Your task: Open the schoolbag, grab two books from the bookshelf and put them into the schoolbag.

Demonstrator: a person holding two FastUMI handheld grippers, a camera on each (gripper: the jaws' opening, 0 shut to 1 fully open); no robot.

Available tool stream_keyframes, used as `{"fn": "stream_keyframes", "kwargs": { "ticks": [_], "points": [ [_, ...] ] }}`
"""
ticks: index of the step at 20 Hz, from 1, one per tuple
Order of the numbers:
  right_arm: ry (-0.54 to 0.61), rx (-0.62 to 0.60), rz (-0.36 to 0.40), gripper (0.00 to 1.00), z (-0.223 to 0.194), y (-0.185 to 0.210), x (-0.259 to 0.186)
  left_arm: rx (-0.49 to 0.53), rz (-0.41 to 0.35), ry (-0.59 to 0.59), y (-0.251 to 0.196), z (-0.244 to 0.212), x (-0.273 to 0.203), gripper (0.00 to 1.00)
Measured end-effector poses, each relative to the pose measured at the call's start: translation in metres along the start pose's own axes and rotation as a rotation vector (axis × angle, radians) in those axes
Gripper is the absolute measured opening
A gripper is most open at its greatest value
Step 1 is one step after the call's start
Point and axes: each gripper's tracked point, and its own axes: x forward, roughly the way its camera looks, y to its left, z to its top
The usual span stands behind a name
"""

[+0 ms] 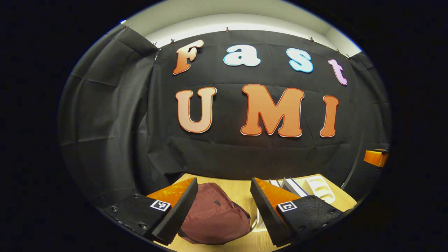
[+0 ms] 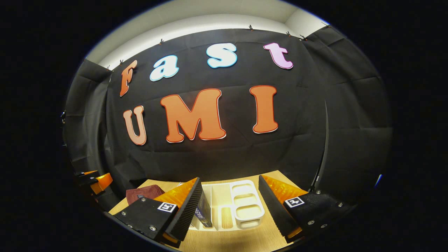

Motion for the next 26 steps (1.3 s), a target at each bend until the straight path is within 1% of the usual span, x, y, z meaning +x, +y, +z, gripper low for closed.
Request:
{"fn": "stream_keyframes", "kwargs": {
  "ticks": [7, 10, 12, 14, 17, 18, 21, 24, 25, 26],
  "points": [
    [0.009, 0.003, -0.005, 0.96, -0.004, -0.001, -0.001, 0.023, -0.004, 0.005, 0.0, -0.004, 0.0, 0.95],
    [0.015, -0.008, -0.015, 0.96, -0.007, -0.003, -0.002, 0.064, -0.002, 0.017, 0.002, -0.016, 0.003, 0.95],
    [0.025, -0.015, -0.023, 0.96, -0.01, -0.006, -0.002, 0.123, -0.002, 0.058, 0.008, -0.04, 0.007, 0.95],
    [0.044, -0.012, -0.032, 0.96, -0.016, -0.008, -0.003, 0.177, -0.015, 0.094, 0.004, -0.069, -0.005, 0.95],
    [0.057, 0.008, -0.043, 0.96, -0.017, -0.011, -0.004, 0.257, -0.038, 0.165, -0.001, -0.117, -0.006, 0.97],
    [0.06, 0.001, -0.05, 0.96, -0.018, -0.013, -0.004, 0.279, -0.047, 0.19, -0.003, -0.131, -0.006, 0.96],
    [0.07, -0.03, -0.073, 0.96, -0.022, -0.019, -0.005, 0.349, -0.079, 0.243, -0.011, -0.168, -0.004, 0.96],
    [0.073, -0.046, -0.107, 0.96, -0.023, -0.028, -0.007, 0.484, -0.091, 0.351, -0.005, -0.222, -0.004, 0.96],
    [0.079, -0.044, -0.121, 0.96, -0.024, -0.033, -0.006, 0.521, -0.108, 0.39, -0.005, -0.241, -0.005, 1.0],
    [0.085, -0.042, -0.132, 1.0, -0.026, -0.036, -0.007, 0.545, -0.119, 0.412, -0.005, -0.254, -0.005, 0.98]
  ]
}}
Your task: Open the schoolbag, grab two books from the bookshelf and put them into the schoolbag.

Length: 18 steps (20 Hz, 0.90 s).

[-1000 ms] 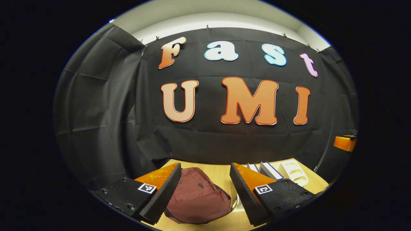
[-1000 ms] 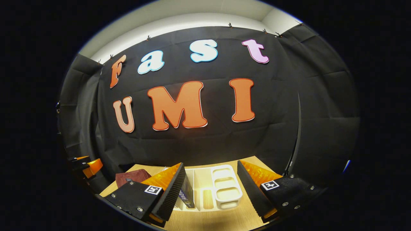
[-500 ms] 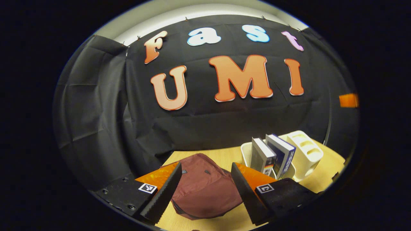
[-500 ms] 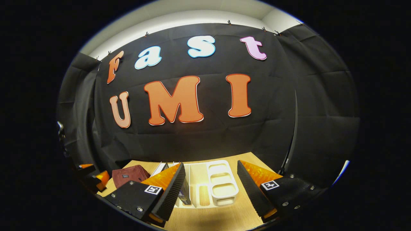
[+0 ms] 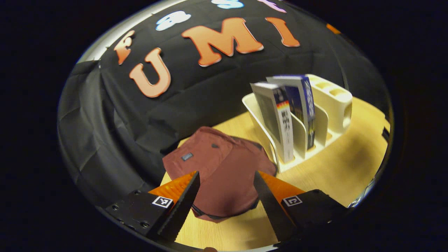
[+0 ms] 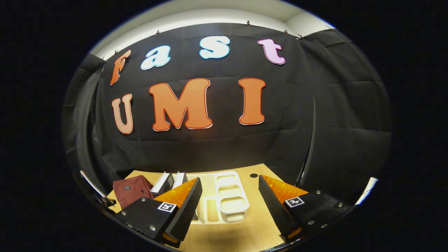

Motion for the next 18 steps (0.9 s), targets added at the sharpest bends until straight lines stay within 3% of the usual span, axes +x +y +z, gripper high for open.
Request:
{"fn": "stream_keyframes", "kwargs": {
  "ticks": [5, 9, 15, 18],
  "points": [
    [0.029, 0.022, -0.042, 0.96, -0.005, -0.015, 0.004, 0.134, -0.079, 0.072, -0.036, -0.036, 0.013, 0.98],
    [0.044, 0.009, -0.052, 0.96, -0.008, -0.023, 0.004, 0.231, -0.087, 0.087, -0.045, -0.043, 0.028, 0.98],
    [0.065, 0.015, -0.068, 0.96, -0.014, -0.035, 0.008, 0.327, -0.092, 0.167, -0.038, -0.058, 0.062, 0.98],
    [0.076, 0.02, -0.073, 0.96, -0.017, -0.04, 0.012, 0.322, -0.128, 0.213, -0.037, -0.063, 0.072, 0.97]
  ]
}}
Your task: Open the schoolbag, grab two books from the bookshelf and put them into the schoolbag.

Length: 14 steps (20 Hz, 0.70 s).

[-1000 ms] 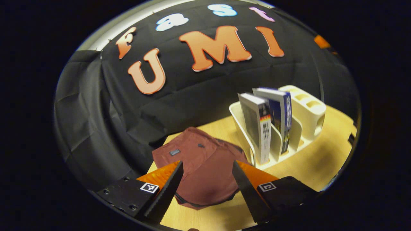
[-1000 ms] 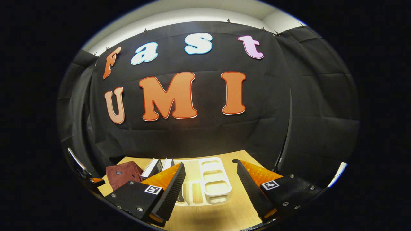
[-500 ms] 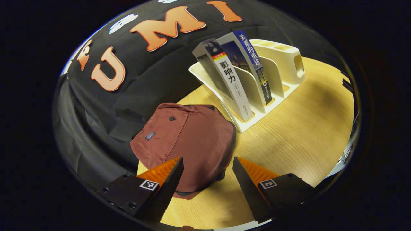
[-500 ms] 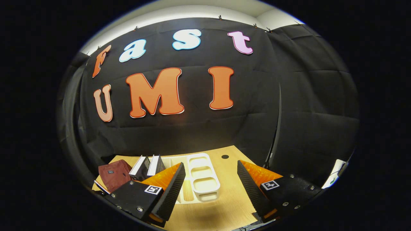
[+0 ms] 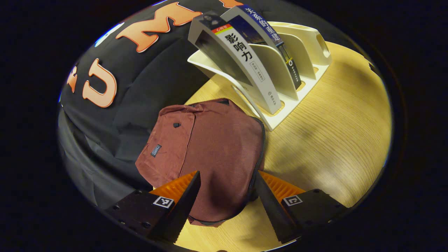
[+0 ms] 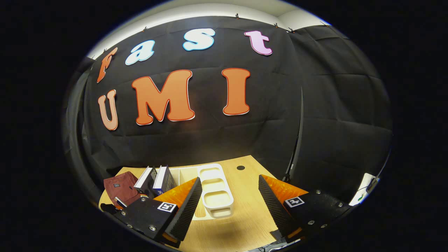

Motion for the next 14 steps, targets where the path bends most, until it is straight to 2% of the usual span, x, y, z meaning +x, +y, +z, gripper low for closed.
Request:
{"fn": "stream_keyframes", "kwargs": {
  "ticks": [1, 2, 4, 5, 6, 7, 8, 9, 10, 14],
  "points": [
    [0.004, 0.004, 0.001, 0.96, -0.001, -0.001, 0.002, -0.007, -0.017, 0.002, -0.001, 0.001, 0.0, 0.96],
    [0.01, 0.008, 0.003, 0.96, -0.002, 0.0, 0.004, -0.02, -0.037, 0.008, -0.004, 0.002, 0.001, 0.82],
    [0.02, 0.011, 0.009, 0.96, -0.005, 0.002, 0.006, -0.047, -0.063, 0.022, -0.01, 0.003, -0.001, 0.72],
    [0.021, 0.012, 0.013, 0.96, -0.004, 0.003, 0.007, -0.047, -0.071, 0.024, -0.012, 0.003, -0.002, 0.52],
    [0.022, 0.013, 0.016, 0.97, -0.005, 0.003, 0.009, -0.043, -0.074, 0.022, -0.011, 0.005, -0.002, 0.39],
    [0.023, 0.014, 0.018, 0.97, -0.004, 0.004, 0.01, -0.037, -0.066, 0.025, -0.008, 0.005, -0.005, 0.36],
    [0.023, 0.014, 0.02, 0.96, -0.004, 0.004, 0.012, -0.059, -0.066, 0.03, -0.006, 0.007, -0.006, 0.17],
    [0.024, 0.015, 0.024, 0.97, -0.004, 0.004, 0.013, -0.086, -0.07, 0.035, -0.006, 0.006, -0.004, 0.07],
    [0.024, 0.017, 0.028, 0.96, -0.004, 0.005, 0.014, -0.109, -0.077, 0.048, -0.004, 0.005, -0.006, 0.02],
    [0.026, 0.029, 0.042, 0.96, -0.003, 0.005, 0.018, -0.114, -0.11, 0.07, -0.003, 0.008, -0.007, 0.01]
  ]
}}
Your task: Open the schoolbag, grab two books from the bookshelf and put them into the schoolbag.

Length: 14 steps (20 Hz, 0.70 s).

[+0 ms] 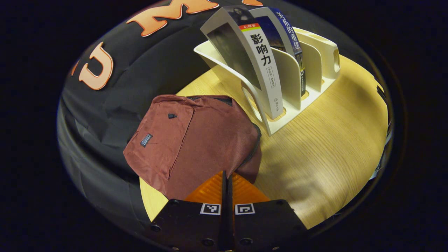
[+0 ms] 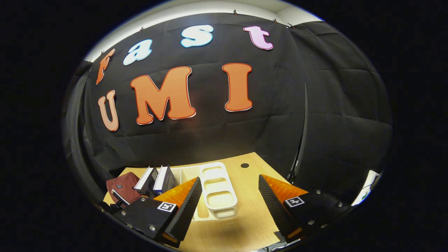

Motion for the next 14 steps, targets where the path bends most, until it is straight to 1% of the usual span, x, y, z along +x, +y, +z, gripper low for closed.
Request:
{"fn": "stream_keyframes", "kwargs": {
  "ticks": [1, 3, 4, 5, 6, 7, 9, 11, 13, 14],
  "points": [
    [0.002, 0.013, 0.009, 0.96, 0.001, 0.001, 0.001, 0.007, -0.005, 0.008, 0.0, 0.0, -0.001, 0.01],
    [0.01, 0.052, 0.068, 0.96, 0.002, 0.012, -0.002, 0.014, -0.011, 0.018, 0.001, 0.0, -0.002, 0.0],
    [0.017, 0.054, 0.082, 0.96, 0.001, 0.014, 0.0, 0.01, -0.015, 0.024, 0.002, 0.001, -0.003, 0.01],
    [0.016, 0.037, 0.093, 1.0, 0.0, 0.016, 0.0, 0.005, -0.025, 0.03, 0.003, 0.002, -0.004, 0.01],
    [0.01, 0.014, 0.092, 0.96, 0.001, 0.015, 0.0, 0.002, -0.043, 0.036, 0.003, 0.004, -0.004, 0.01],
    [0.002, -0.009, 0.091, 0.96, 0.001, 0.016, 0.001, -0.001, -0.066, 0.049, 0.003, 0.005, -0.005, 0.01],
    [0.01, -0.012, 0.072, 0.97, -0.004, 0.019, 0.002, -0.019, -0.117, 0.056, 0.005, 0.008, -0.009, 0.01],
    [0.022, 0.034, 0.048, 0.97, -0.009, 0.027, -0.001, -0.036, -0.186, 0.069, 0.009, 0.01, -0.014, 0.01],
    [0.026, 0.074, -0.009, 0.96, -0.018, 0.035, -0.005, -0.043, -0.248, 0.097, 0.014, 0.01, -0.016, 0.0],
    [0.04, 0.086, -0.056, 0.96, -0.025, 0.036, -0.009, -0.04, -0.27, 0.131, 0.019, 0.007, -0.019, 0.01]
  ]
}}
